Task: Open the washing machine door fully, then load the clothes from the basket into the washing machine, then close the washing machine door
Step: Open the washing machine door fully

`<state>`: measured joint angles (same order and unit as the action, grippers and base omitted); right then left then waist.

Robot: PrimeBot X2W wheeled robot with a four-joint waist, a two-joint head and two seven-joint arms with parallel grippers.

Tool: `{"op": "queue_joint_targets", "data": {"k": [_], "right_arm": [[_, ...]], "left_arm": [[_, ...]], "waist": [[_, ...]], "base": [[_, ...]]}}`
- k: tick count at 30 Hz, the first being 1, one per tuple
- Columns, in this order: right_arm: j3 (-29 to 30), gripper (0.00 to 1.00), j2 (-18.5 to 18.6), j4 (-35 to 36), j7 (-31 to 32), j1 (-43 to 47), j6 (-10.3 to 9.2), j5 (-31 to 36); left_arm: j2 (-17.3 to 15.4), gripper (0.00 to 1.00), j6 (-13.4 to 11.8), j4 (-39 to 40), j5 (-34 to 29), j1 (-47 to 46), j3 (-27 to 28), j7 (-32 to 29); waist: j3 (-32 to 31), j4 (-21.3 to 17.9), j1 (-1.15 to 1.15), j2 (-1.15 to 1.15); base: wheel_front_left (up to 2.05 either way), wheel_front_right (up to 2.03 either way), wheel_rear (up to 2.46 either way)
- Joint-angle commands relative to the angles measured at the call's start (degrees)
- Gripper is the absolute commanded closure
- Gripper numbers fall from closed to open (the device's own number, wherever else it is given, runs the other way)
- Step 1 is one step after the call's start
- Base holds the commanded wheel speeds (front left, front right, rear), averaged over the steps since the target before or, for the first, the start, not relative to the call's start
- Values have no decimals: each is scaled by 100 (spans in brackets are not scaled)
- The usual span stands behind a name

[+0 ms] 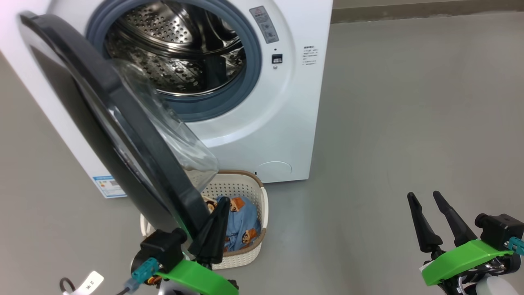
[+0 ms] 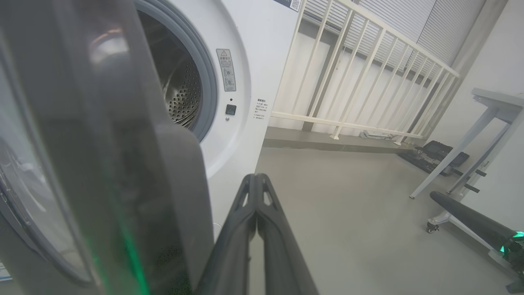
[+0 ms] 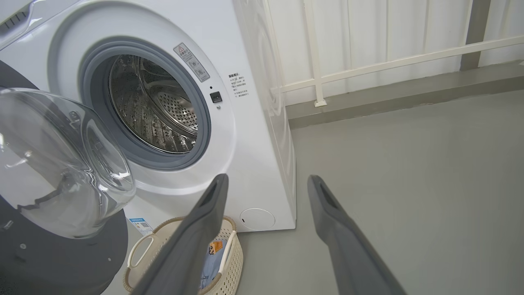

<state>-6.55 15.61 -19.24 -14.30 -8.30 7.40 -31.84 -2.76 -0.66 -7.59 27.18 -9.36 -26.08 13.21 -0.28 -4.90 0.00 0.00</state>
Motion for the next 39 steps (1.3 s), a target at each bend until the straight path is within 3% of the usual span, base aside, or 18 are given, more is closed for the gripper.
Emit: {"op": "queue_joint_targets", "data": {"k": [1, 21, 39], "right_arm": [[-119, 0, 48, 110, -70, -103, 9, 14], [-109, 0, -69, 80, -70, -25, 9, 1], [2, 0, -248, 120, -70, 10, 9, 45]], "left_arm": [[-67, 100, -53, 80, 59, -233, 262, 74], [-586, 100, -349, 442, 117, 210, 581, -126], [-1097, 100, -832, 801, 194, 393, 1098, -545]], "waist": [[-14, 76, 0, 0], [-103, 766, 0, 0], [-88, 1421, 0, 0]], "base": [[0, 0, 0], [0, 0, 0], [0, 0, 0]]}}
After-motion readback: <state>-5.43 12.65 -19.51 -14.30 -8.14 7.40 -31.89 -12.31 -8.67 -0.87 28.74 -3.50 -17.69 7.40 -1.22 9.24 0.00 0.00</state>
